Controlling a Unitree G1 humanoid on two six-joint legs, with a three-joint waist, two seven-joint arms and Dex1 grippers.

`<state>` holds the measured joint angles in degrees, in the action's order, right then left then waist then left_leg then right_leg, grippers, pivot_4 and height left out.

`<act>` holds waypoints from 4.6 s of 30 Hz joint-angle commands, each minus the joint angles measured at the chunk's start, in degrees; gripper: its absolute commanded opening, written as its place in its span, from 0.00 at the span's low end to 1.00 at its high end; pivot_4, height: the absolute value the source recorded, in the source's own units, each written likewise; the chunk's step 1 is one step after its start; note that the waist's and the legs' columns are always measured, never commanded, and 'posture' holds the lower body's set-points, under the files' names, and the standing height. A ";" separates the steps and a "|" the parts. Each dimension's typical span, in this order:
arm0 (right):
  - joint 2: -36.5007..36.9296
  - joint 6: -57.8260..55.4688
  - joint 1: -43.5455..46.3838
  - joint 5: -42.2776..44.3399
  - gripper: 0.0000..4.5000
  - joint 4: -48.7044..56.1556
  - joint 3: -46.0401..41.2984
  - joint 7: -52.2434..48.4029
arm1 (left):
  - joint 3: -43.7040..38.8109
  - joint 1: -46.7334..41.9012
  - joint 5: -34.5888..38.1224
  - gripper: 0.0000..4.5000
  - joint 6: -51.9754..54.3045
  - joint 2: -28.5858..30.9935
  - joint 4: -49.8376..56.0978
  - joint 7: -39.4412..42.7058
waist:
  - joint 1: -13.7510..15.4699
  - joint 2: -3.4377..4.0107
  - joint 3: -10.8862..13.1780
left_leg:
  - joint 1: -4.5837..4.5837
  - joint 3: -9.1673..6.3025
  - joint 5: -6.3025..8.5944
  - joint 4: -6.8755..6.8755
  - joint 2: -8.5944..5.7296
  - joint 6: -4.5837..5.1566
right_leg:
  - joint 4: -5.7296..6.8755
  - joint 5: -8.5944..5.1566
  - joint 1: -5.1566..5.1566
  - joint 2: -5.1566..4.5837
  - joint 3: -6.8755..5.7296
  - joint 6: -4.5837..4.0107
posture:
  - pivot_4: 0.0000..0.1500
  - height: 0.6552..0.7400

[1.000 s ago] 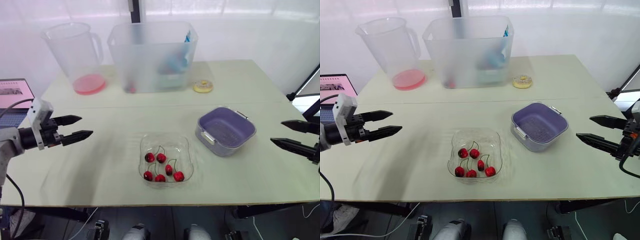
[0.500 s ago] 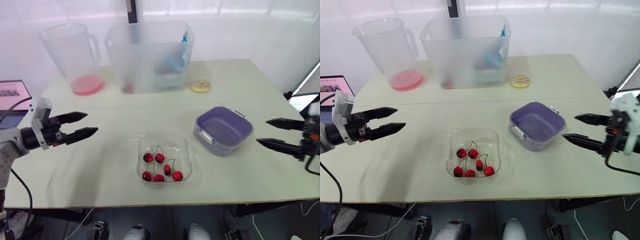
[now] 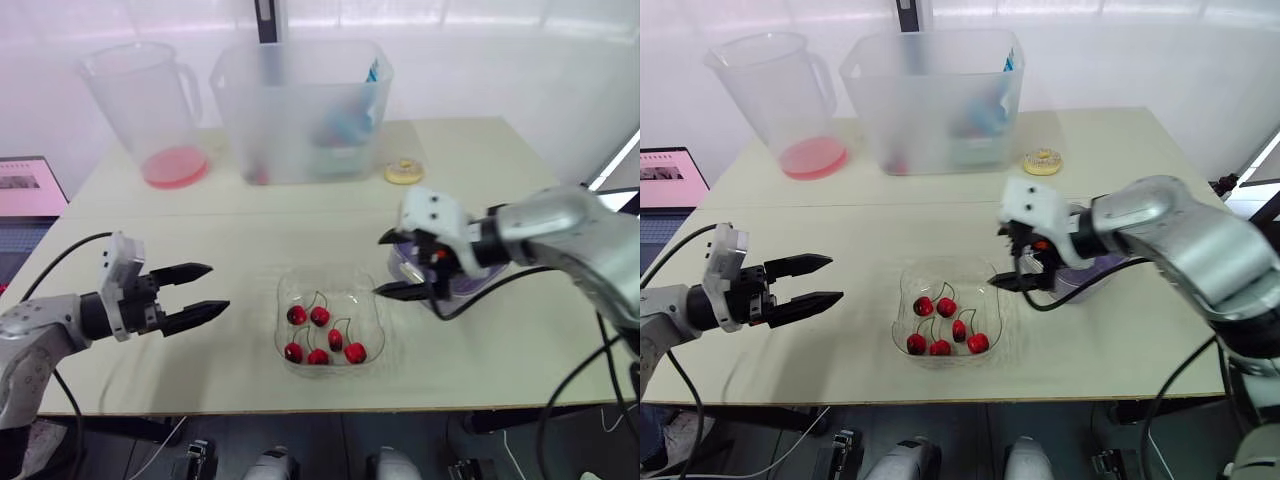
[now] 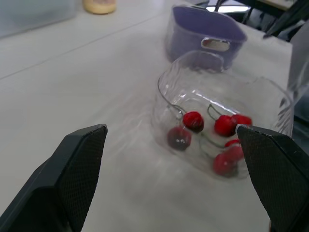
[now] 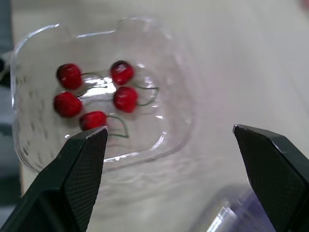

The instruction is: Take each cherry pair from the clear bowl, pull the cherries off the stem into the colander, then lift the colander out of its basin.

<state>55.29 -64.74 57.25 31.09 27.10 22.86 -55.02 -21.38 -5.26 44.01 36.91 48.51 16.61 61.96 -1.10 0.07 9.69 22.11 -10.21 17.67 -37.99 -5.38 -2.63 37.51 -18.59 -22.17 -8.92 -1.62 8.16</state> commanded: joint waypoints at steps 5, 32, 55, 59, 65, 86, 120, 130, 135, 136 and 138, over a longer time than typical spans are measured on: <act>-16.21 -14.97 9.03 -5.93 0.99 -1.86 14.04 9.72 | 0.13 1.29 -0.71 1.00 -0.57 2.08 2.52 0.41 | -1.45 -0.07 -0.04 | 0.28 0.15 -0.04 -0.09 0.08 -0.07 | 0.59 0.01 -0.62 0.00 0.17 -0.02 | 1.00 1.00; -28.00 -9.99 1.90 -11.29 0.60 -11.80 20.03 15.84 | -2.64 3.20 3.14 1.00 1.31 4.22 5.28 -1.17 | -1.59 -0.07 -0.06 | 0.28 0.36 -0.07 -0.07 0.09 -0.13 | 0.69 0.05 -0.88 0.11 0.59 -0.08 | 1.00 1.00; -15.38 15.51 5.07 -20.61 0.35 -2.66 17.66 4.69 | -2.80 -6.66 13.91 1.00 10.35 2.90 3.45 -5.38 | -1.63 -0.12 -0.09 | 0.31 0.51 -0.07 -0.03 0.12 -0.13 | 0.74 0.05 -1.05 0.20 0.82 -0.07 | 1.00 1.00; -10.92 38.70 2.01 -28.83 0.35 -2.59 14.27 3.37 | -0.20 -12.67 11.58 1.00 11.17 -0.19 0.23 -12.31 | -1.41 -0.19 -0.13 | 0.31 0.57 -0.07 -0.06 0.11 -0.13 | 0.77 0.05 -1.06 0.21 0.83 -0.07 | 1.00 1.00; -9.42 60.49 1.25 -42.30 0.35 -10.09 10.80 7.06 | 1.70 -21.95 14.39 1.00 13.34 -6.27 -1.79 -20.38 | -1.42 -0.30 -0.17 | 0.31 0.63 -0.07 -0.16 0.08 -0.13 | 0.82 0.07 -1.05 0.22 0.88 -0.03 | 1.00 1.00; -18.01 67.09 -4.22 -50.18 0.34 -11.41 2.00 5.59 | 4.98 -32.92 29.19 0.81 25.55 -19.21 -3.86 -39.78 | -1.55 -0.33 -0.18 | 0.30 0.67 -0.07 -0.20 0.08 -0.13 | 0.93 0.07 -1.08 0.27 0.96 -0.03 | 1.00 1.00; -20.85 64.74 -4.42 -48.81 0.34 -9.32 -0.80 -0.06 | 4.76 -32.48 29.50 0.01 22.38 -20.71 -6.63 -41.29 | -1.49 -0.34 -0.19 | 0.30 0.67 -0.07 -0.23 0.06 -0.13 | 0.94 0.07 -1.07 0.26 0.99 -0.03 | 1.00 1.00; -16.22 61.09 -5.57 -40.76 0.99 -6.35 -6.18 -5.96 | 4.67 -33.61 27.49 0.00 22.46 -19.63 -8.27 -39.47 | -1.41 -0.34 -0.19 | 0.30 0.67 -0.07 -0.23 0.06 -0.13 | 0.93 0.07 -1.07 0.25 0.99 -0.03 | 1.00 1.00; -24.33 31.08 -9.60 -26.63 0.99 -0.60 -20.96 2.71 | 5.56 -32.89 26.77 0.00 21.31 -17.94 -4.69 -33.66 | -1.57 -0.46 -0.26 | 0.30 0.67 -0.07 -0.23 0.08 -0.13 | 0.94 0.08 -1.05 0.26 0.99 -0.03 | 1.00 1.00; -27.84 23.14 -9.98 -22.18 0.99 0.20 -25.54 5.58 | 5.92 -32.19 27.00 0.00 21.14 -17.54 -2.90 -31.83 | -1.67 -0.45 -0.26 | 0.29 0.64 -0.07 -0.23 0.14 -0.13 | 0.95 0.08 -1.05 0.32 0.99 -0.03 | 1.00 1.00; -30.28 5.40 -7.85 -2.06 0.99 -2.44 -34.23 -0.58 | 6.46 -30.84 27.27 0.00 21.17 -16.64 -0.75 -29.14 | -1.59 -0.44 -0.26 | 0.29 0.67 -0.08 -0.20 0.12 -0.13 | 0.99 0.08 -1.09 0.29 1.04 -0.04 | 1.00 1.00</act>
<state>25.42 -45.94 47.07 14.01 24.86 -4.01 -52.27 -14.38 -36.73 70.57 59.11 30.85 13.24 30.26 -2.69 -0.37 9.43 22.41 -9.55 17.59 -38.20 -5.26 -2.77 38.47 -18.50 -23.24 -8.64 -0.57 8.12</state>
